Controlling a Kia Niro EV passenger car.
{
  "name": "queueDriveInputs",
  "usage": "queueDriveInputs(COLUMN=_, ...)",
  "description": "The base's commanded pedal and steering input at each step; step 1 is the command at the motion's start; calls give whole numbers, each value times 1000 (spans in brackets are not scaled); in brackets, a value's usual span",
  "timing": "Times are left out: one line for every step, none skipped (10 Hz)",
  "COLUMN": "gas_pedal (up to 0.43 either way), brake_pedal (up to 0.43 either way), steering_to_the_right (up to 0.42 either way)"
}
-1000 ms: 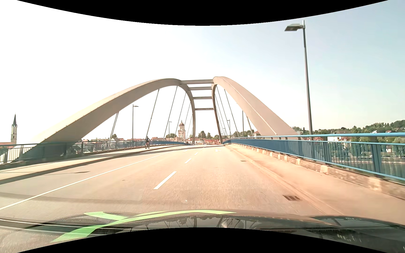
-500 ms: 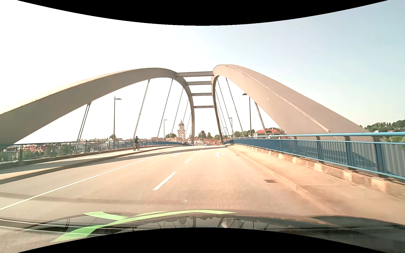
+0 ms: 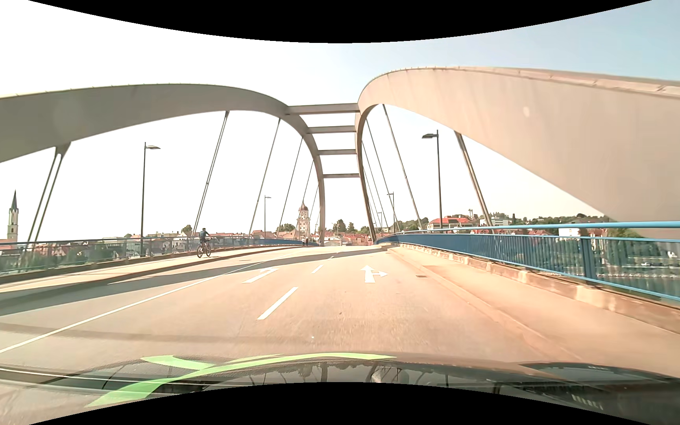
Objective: Follow the waypoints while adhering to traffic rules and regulations
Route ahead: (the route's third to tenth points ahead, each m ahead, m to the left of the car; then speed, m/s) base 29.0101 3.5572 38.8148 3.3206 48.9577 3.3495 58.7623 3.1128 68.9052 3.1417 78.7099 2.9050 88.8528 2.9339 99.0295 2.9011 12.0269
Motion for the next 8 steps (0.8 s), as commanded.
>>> queueDriveInputs(gas_pedal=228, brake_pedal=0, steering_to_the_right=-4)
queueDriveInputs(gas_pedal=228, brake_pedal=0, steering_to_the_right=-4)
queueDriveInputs(gas_pedal=228, brake_pedal=0, steering_to_the_right=-4)
queueDriveInputs(gas_pedal=240, brake_pedal=0, steering_to_the_right=-4)
queueDriveInputs(gas_pedal=240, brake_pedal=0, steering_to_the_right=-4)
queueDriveInputs(gas_pedal=228, brake_pedal=0, steering_to_the_right=-5)
queueDriveInputs(gas_pedal=189, brake_pedal=0, steering_to_the_right=-5)
queueDriveInputs(gas_pedal=138, brake_pedal=0, steering_to_the_right=-4)
